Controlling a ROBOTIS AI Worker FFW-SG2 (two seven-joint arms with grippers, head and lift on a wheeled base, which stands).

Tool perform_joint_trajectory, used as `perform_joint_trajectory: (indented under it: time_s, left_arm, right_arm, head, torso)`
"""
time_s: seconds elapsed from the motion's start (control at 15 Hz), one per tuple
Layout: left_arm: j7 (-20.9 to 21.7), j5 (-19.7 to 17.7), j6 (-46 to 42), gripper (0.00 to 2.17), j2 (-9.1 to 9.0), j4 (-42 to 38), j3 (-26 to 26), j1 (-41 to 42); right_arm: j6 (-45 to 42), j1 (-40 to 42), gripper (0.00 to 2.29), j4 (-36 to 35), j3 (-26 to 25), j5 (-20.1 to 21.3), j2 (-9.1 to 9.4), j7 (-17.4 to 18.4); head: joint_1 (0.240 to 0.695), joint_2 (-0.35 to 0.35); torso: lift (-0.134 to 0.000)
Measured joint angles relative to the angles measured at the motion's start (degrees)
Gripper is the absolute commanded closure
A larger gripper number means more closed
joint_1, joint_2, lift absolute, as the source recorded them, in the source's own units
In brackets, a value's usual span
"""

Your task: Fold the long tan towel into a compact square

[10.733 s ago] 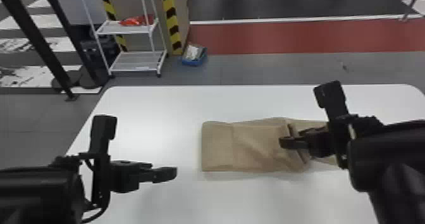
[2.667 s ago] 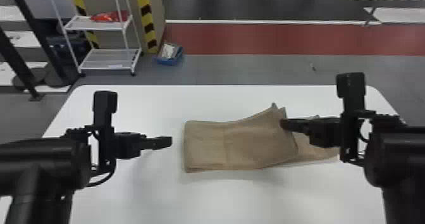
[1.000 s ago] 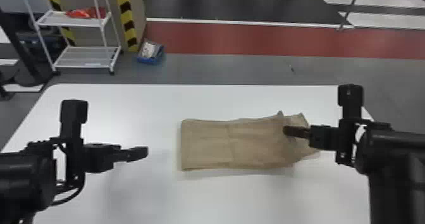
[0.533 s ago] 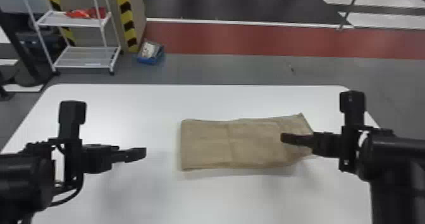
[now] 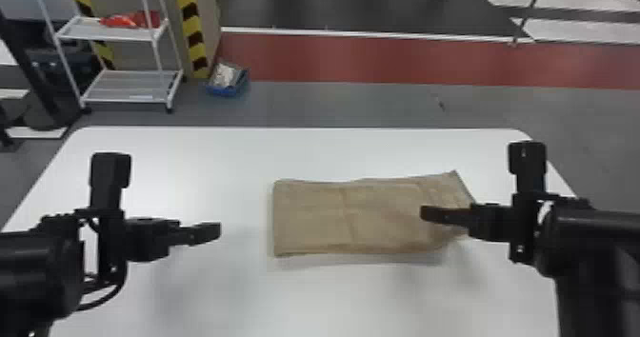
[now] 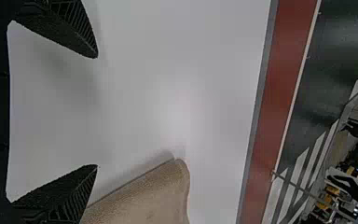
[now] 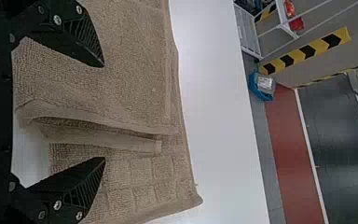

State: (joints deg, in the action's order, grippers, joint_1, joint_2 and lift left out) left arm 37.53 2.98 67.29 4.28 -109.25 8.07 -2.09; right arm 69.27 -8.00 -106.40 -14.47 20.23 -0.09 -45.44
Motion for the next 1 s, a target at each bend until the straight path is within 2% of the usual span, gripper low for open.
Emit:
perform_joint_trajectory:
  time_s: [0.67,1.0]
  left_arm:
    - [0.1,-0.4,-0.2,0.04,0.46,-0.1,0.1,0.2]
    - [0.1,-0.4,-0.2,0.04,0.46,-0.2,0.1,0.4]
  right_arm:
    - [0.5,-0.5,0.29,1.5,0.4,3.3,0.0,-1.0]
    - [0.2,-1.2,0.53,3.0,0.4,3.8,0.0,-1.0]
  head:
    - [0.695,-0.078]
    - [0.695,-0.079]
  torso:
    - [-0.125]
    - [-0.125]
